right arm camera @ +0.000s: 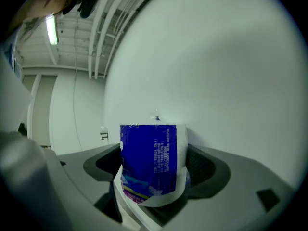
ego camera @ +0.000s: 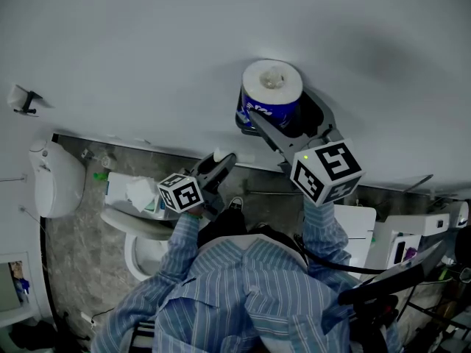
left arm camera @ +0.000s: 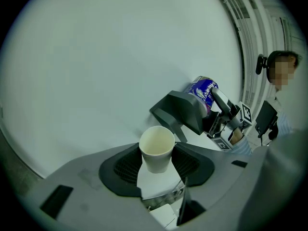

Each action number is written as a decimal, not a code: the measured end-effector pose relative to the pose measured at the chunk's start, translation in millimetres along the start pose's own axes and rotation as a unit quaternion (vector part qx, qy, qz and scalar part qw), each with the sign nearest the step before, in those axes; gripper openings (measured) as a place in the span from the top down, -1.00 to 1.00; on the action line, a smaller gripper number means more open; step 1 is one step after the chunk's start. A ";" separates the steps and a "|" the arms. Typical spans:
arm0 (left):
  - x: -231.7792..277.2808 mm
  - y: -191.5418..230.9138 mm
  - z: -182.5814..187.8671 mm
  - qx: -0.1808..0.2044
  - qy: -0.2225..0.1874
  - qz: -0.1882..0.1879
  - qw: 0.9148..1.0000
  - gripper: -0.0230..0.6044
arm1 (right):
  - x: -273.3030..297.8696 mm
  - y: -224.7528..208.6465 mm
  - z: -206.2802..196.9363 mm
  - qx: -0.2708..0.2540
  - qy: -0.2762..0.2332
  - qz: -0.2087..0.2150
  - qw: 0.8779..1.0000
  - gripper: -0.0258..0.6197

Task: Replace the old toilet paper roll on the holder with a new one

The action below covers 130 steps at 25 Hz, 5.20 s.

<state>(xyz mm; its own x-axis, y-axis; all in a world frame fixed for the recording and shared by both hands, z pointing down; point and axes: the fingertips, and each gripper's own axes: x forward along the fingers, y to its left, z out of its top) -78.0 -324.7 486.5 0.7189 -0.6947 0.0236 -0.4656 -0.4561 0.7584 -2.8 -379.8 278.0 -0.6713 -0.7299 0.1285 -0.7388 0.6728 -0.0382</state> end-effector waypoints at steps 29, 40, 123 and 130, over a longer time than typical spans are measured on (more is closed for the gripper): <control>21.8 -19.3 -22.4 0.003 0.059 -0.048 0.997 0.32 | -175.2 -102.0 -31.7 0.296 -0.152 -0.145 0.932 -0.35; 27.8 -28.3 -23.6 0.011 0.073 -0.048 0.996 0.32 | -162.1 -111.1 -109.1 0.427 -0.134 -0.136 0.884 -0.35; -16.3 -20.1 -30.0 0.011 0.018 0.006 1.000 0.32 | -50.0 38.3 -176.2 0.597 0.004 0.139 0.790 -0.33; -28.2 -42.0 -53.3 0.018 0.014 0.018 1.000 0.32 | -82.4 51.6 -183.7 0.570 0.029 0.155 0.806 -0.33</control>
<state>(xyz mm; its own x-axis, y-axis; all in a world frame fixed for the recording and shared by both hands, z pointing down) -51.2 -256.3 488.7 0.7157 -0.6950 0.0688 -0.5093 -0.4520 0.7324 25.2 -262.8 447.5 -0.8550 -0.5183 -0.0173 -0.1320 0.2499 -0.9592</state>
